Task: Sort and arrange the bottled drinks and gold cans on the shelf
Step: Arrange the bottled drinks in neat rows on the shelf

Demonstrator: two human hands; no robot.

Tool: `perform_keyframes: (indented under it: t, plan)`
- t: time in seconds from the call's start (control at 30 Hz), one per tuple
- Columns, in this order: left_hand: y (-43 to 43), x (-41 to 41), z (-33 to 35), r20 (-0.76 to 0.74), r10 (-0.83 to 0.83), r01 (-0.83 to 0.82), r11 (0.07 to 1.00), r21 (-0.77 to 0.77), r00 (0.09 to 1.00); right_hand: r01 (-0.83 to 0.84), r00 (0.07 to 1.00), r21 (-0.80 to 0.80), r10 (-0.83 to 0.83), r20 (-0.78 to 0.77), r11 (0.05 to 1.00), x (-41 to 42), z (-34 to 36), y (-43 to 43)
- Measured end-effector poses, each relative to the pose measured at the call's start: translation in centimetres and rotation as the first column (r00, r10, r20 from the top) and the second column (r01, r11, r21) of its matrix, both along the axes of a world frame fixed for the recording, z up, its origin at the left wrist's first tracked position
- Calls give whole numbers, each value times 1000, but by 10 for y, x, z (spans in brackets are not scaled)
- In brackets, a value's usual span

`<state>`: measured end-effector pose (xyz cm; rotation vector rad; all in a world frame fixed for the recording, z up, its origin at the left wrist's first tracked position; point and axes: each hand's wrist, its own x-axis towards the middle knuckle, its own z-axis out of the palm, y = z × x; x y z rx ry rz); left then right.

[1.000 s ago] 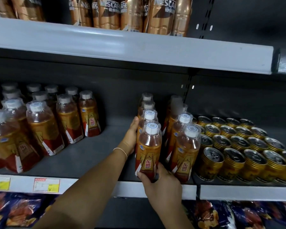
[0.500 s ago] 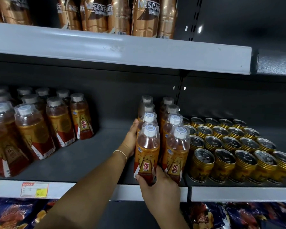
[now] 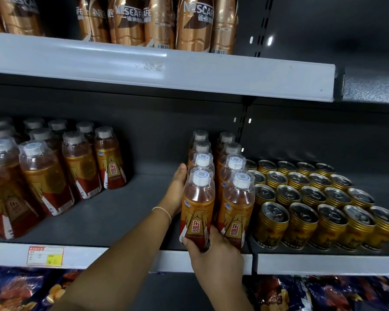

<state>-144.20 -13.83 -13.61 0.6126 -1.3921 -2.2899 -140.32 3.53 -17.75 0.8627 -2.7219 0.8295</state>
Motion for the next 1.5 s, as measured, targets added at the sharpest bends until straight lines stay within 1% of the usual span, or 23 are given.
perform_keyframes:
  t: [0.07,0.2,0.27,0.4,0.6,0.8,0.9,0.97,1.07,1.13,1.17,1.27,1.37,1.5]
  plan:
    - [6,8,-3,-94,1,6,998,65,996,13,998,1,-13,-60,1000,0,0,1]
    - [20,29,-27,-176,111,-100,992,73,978,-10,975,-86,-9,-224,996,-2,-5,5]
    - [29,36,-36,-160,116,-109,993,47,980,-38,968,-113,8,-252,993,-3,-8,6]
    - [40,39,-33,-110,111,-110,994,12,988,-61,972,-149,25,-234,987,-6,-14,7]
    - [52,36,-25,-97,119,-119,993,6,988,-124,952,-207,58,-301,970,-11,-23,12]
    - [55,37,-24,-59,187,-189,982,-23,981,-177,952,-256,99,-291,950,-14,-26,18]
    - [58,36,-24,-52,202,-204,978,-41,978,-176,972,-296,119,-201,939,-16,-23,22]
    - [60,36,-23,-49,226,-228,972,-61,973,-177,975,-328,120,-187,928,-20,-21,26]
    - [63,39,-25,-85,256,-264,959,-105,963,-133,983,-437,63,-172,890,-25,-17,35]
    - [64,42,-28,-111,235,-249,959,-139,966,-71,990,-508,-2,-142,858,-28,-14,43]
    - [65,43,-30,-123,220,-238,957,-163,968,-57,990,-519,-20,-141,853,-30,-14,45]
    - [67,46,-32,-182,201,-244,933,-264,963,-51,990,-480,-19,-141,876,-34,-13,46]
    - [70,49,-33,-213,172,-242,898,-368,962,-27,998,-429,-1,-64,903,-38,-15,44]
    - [70,48,-33,-183,187,-250,869,-428,965,-45,998,-447,25,-50,893,-42,-19,45]
